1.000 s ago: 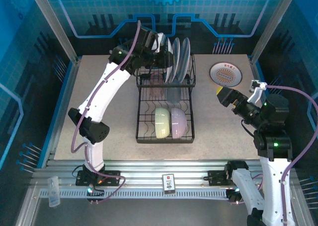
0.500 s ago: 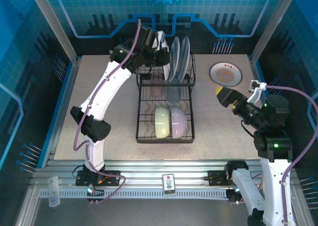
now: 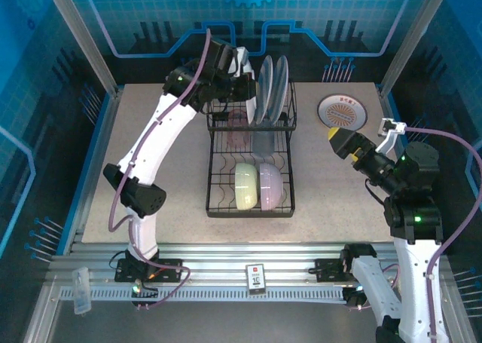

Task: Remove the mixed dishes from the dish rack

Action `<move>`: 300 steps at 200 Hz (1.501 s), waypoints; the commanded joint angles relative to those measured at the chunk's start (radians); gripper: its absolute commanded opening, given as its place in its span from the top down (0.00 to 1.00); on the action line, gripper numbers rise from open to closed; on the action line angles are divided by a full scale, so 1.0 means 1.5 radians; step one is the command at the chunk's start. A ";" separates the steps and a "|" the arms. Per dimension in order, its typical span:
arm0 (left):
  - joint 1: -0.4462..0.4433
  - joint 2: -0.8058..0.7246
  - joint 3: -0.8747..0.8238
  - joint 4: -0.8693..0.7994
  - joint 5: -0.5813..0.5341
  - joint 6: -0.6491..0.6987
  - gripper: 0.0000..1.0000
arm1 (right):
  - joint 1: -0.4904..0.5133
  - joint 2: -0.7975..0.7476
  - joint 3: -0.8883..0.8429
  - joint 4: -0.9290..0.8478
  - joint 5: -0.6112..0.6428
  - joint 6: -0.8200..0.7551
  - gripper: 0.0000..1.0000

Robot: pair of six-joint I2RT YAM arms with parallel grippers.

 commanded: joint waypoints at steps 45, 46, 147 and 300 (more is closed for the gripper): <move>0.000 -0.100 -0.022 0.059 -0.024 0.002 1.00 | 0.017 0.001 0.011 0.041 -0.005 0.046 0.00; 0.000 -0.101 -0.024 0.060 -0.025 0.002 1.00 | 0.017 0.001 0.010 0.042 -0.004 0.047 0.00; -0.018 -0.312 -0.238 0.284 -0.077 0.195 1.00 | 0.024 0.045 0.091 -0.017 0.010 0.019 0.00; -0.341 -0.541 -0.760 0.638 -0.613 1.121 1.00 | 0.188 0.324 0.442 -0.078 0.072 0.042 0.01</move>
